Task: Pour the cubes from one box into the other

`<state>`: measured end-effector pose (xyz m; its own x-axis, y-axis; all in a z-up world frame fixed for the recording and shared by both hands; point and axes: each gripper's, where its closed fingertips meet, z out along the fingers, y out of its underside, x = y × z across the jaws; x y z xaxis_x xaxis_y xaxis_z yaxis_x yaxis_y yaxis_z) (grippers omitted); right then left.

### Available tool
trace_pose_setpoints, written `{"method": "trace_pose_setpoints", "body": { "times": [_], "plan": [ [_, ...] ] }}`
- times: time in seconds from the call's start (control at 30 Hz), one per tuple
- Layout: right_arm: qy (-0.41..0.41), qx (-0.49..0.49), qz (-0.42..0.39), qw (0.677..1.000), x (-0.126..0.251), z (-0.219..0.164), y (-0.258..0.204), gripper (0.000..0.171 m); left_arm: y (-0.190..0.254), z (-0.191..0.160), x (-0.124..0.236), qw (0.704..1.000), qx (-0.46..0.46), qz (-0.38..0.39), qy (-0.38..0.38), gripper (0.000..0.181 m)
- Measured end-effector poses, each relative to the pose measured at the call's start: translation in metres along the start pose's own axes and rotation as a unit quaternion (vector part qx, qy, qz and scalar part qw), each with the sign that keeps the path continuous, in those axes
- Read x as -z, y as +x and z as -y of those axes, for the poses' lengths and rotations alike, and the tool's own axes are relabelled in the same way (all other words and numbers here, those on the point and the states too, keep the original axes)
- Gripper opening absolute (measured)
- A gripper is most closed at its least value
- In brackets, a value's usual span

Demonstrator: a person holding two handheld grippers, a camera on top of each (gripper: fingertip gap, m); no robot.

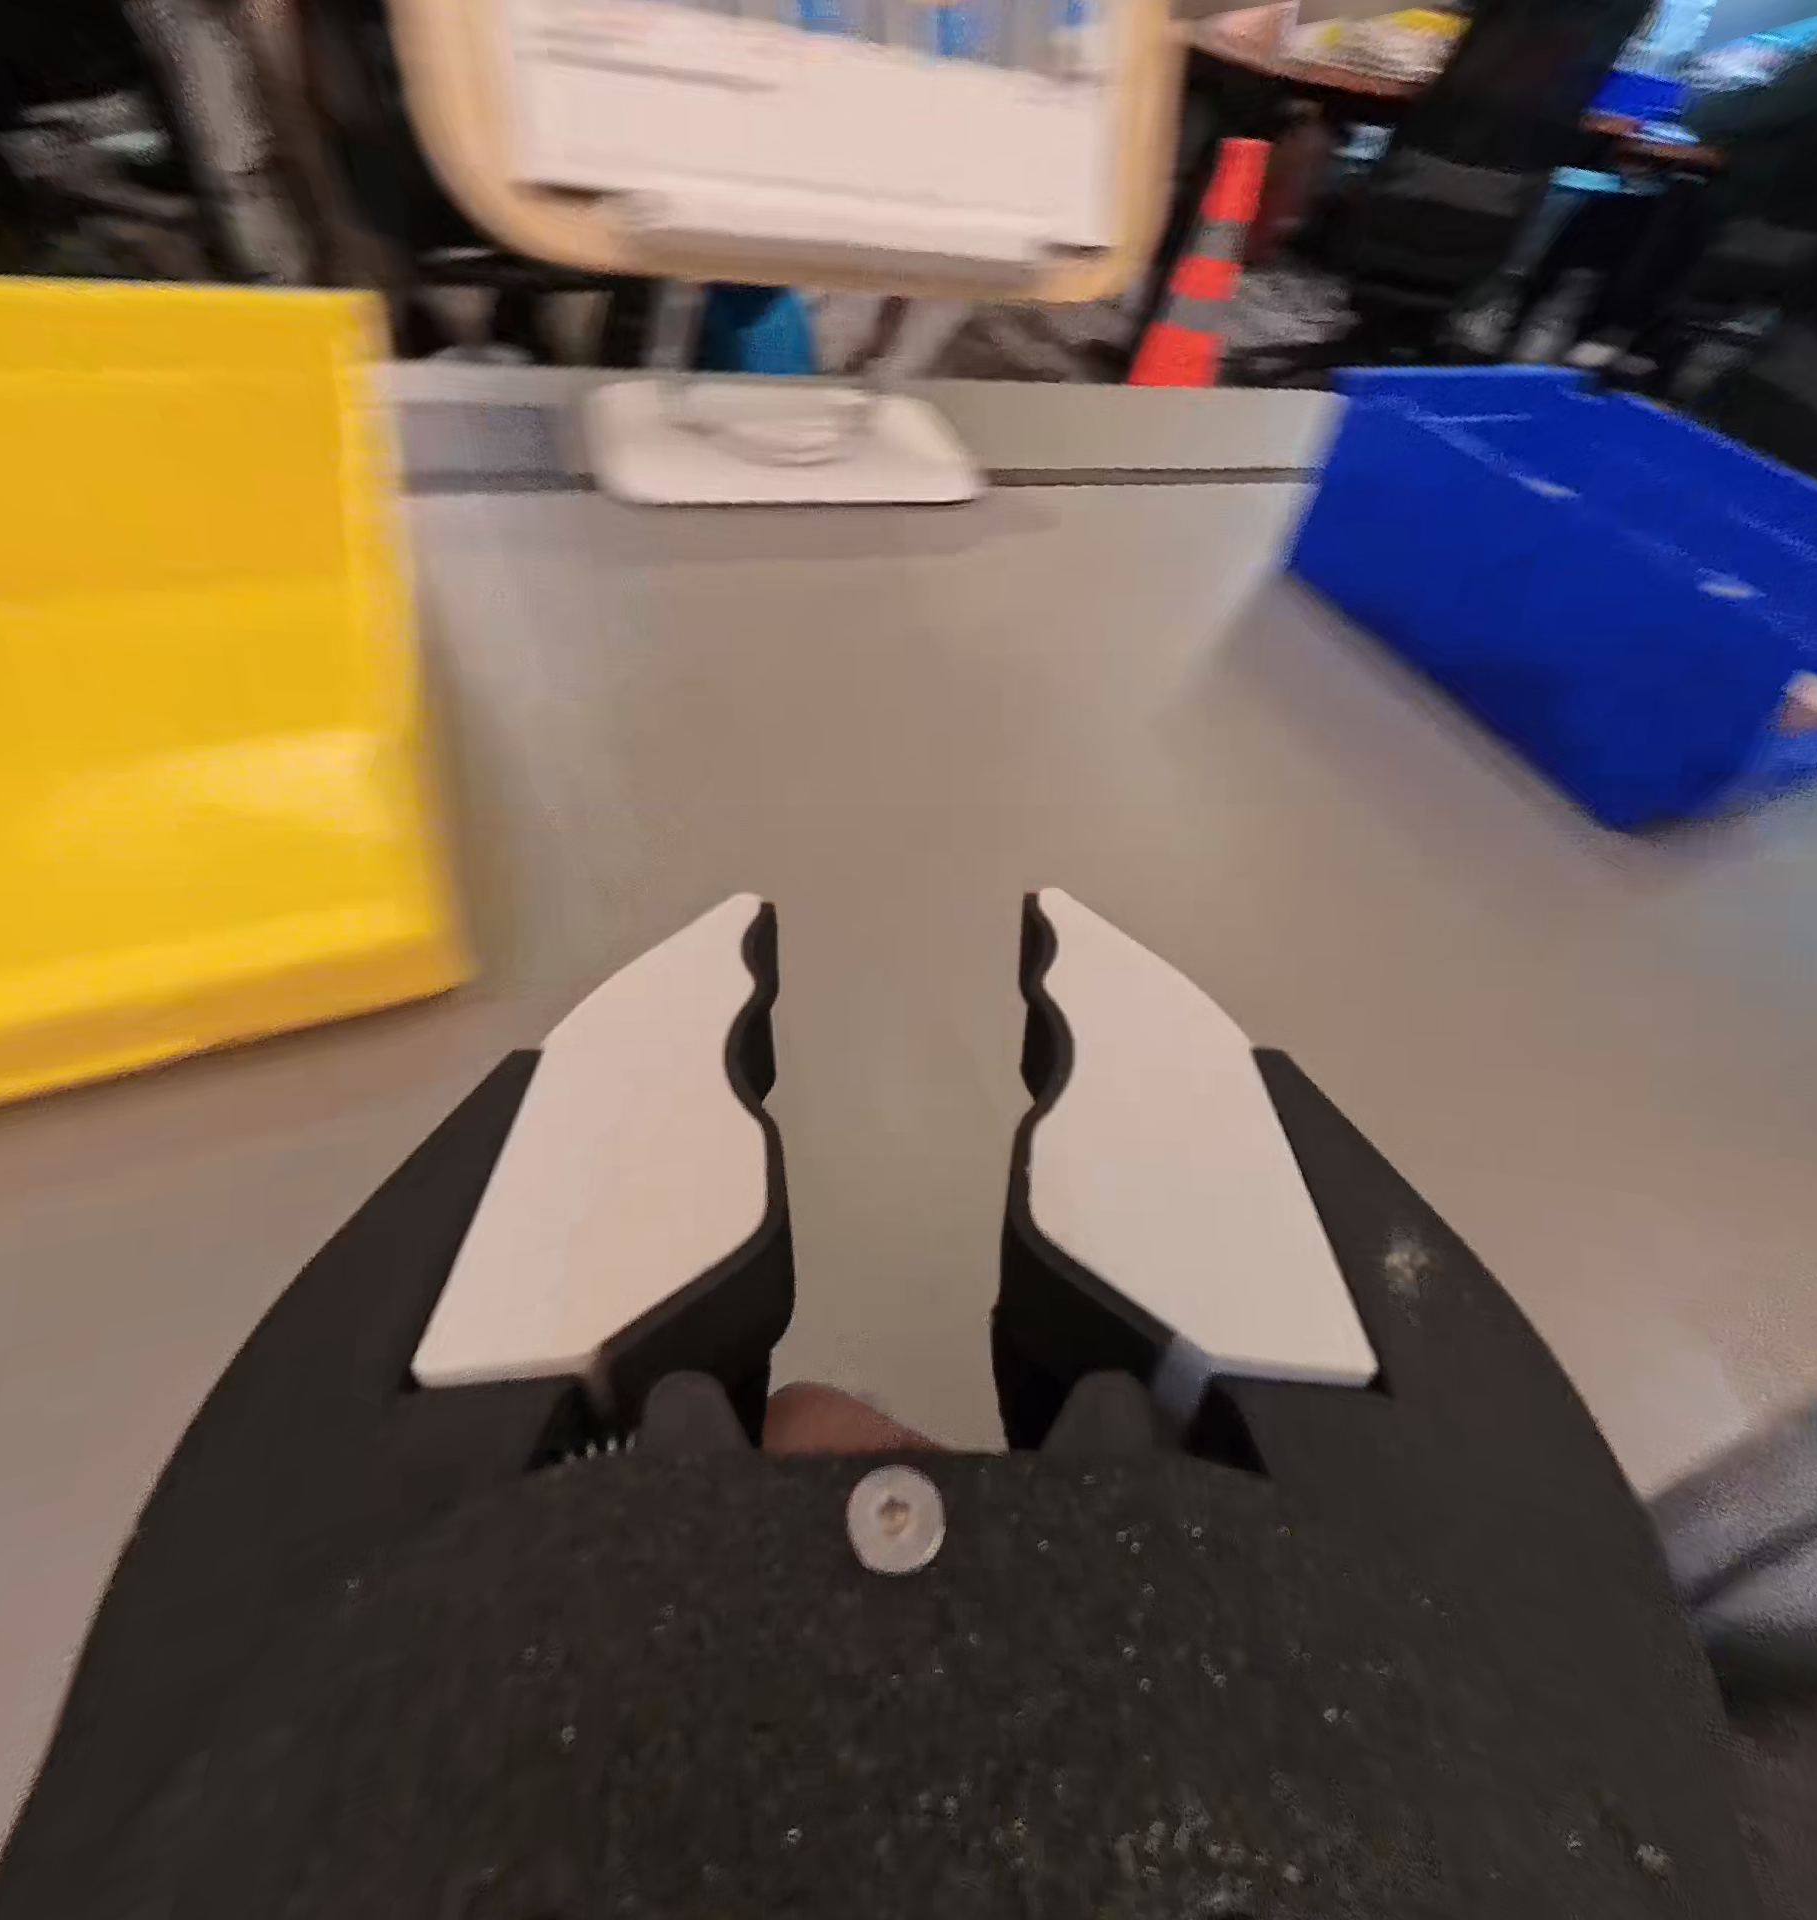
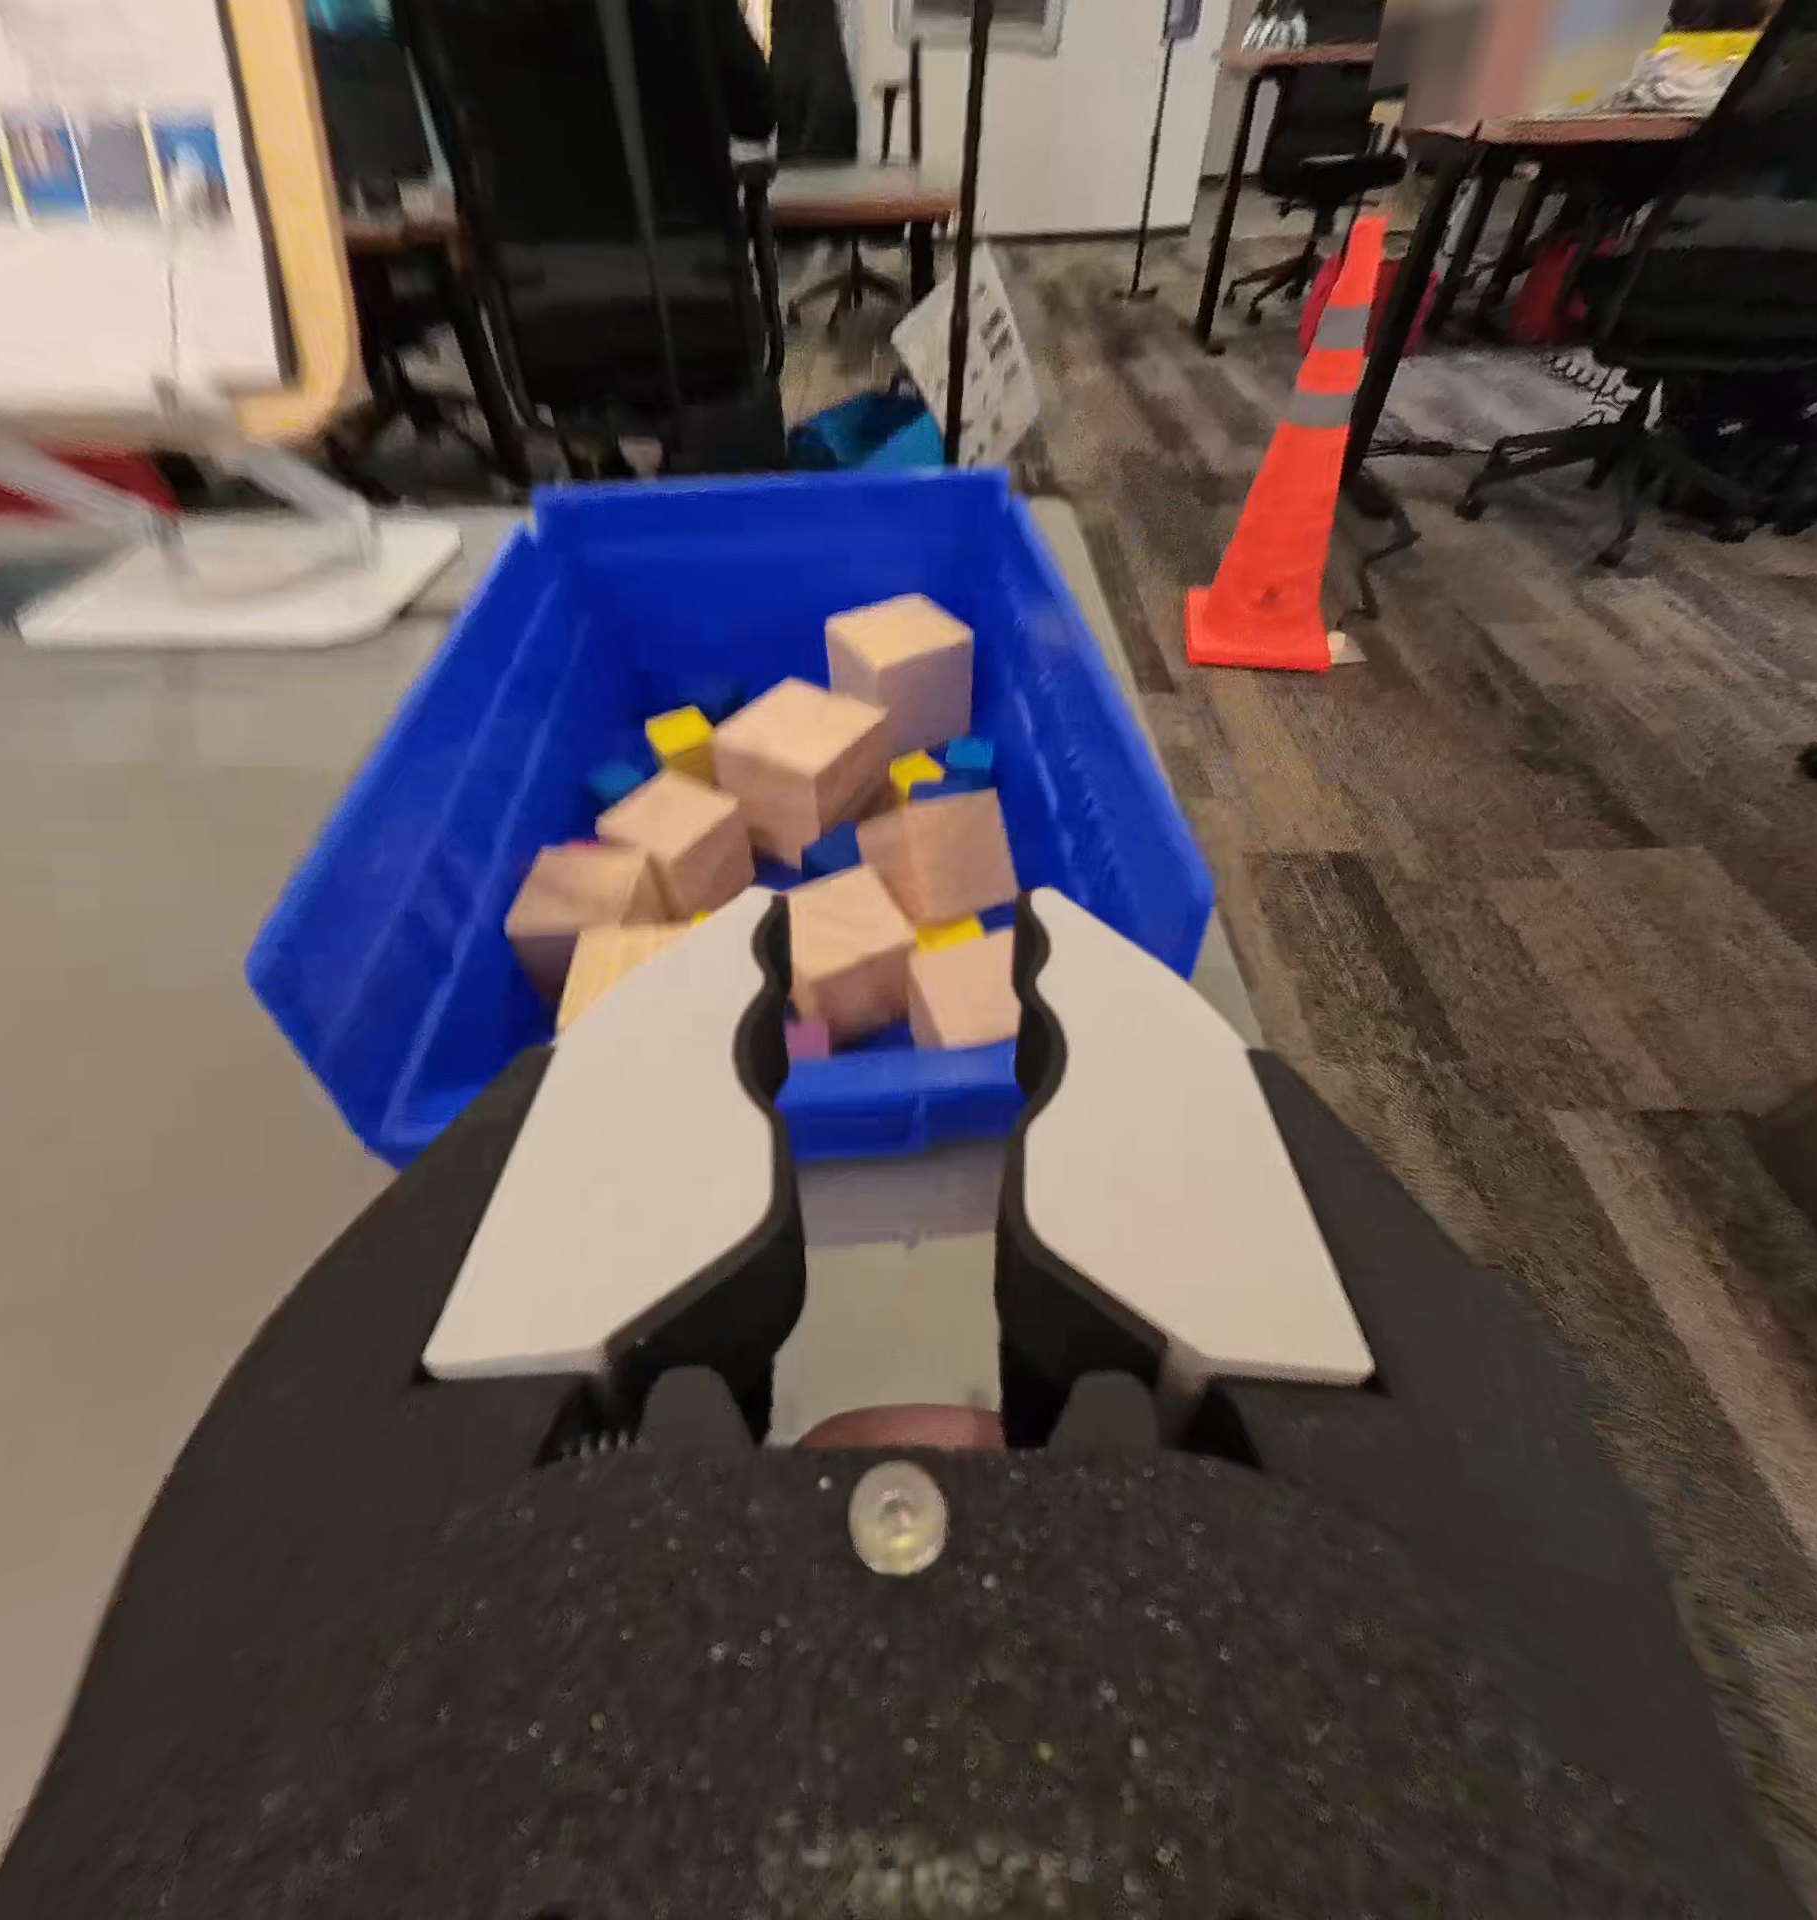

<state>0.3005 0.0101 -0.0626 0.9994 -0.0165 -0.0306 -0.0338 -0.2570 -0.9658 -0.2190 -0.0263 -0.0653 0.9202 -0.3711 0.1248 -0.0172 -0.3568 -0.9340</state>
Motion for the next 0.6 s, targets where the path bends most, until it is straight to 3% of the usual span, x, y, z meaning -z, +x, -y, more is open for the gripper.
{"method": "trace_pose_setpoints", "body": {
  "times": [0.17,0.3,0.4,0.47,0.53,0.6],
  "plan": [
    [0.031,-0.099,-0.046,0.994,-0.012,0.003,0.039,0.044,0.195,0.000,-0.079,0.990,-0.048,-0.127,-0.037,0.062],
    [-0.030,-0.047,-0.064,0.996,-0.027,-0.022,0.048,0.057,0.297,-0.020,-0.165,0.987,-0.083,-0.124,-0.065,0.063],
    [-0.034,0.009,-0.082,0.996,-0.028,-0.026,0.053,0.057,0.332,-0.026,-0.220,0.988,-0.073,-0.104,-0.089,0.060],
    [-0.039,-0.015,-0.076,0.996,-0.033,-0.031,0.055,0.058,0.333,-0.024,-0.245,0.991,-0.067,-0.068,-0.091,0.047],
    [-0.043,-0.061,-0.046,0.996,-0.041,-0.036,0.049,0.056,0.320,-0.022,-0.255,0.994,-0.054,-0.031,-0.085,0.026],
    [-0.057,-0.059,-0.039,0.996,-0.048,-0.043,0.045,0.055,0.309,-0.021,-0.255,0.995,-0.036,-0.015,-0.088,0.020]
  ]
}}
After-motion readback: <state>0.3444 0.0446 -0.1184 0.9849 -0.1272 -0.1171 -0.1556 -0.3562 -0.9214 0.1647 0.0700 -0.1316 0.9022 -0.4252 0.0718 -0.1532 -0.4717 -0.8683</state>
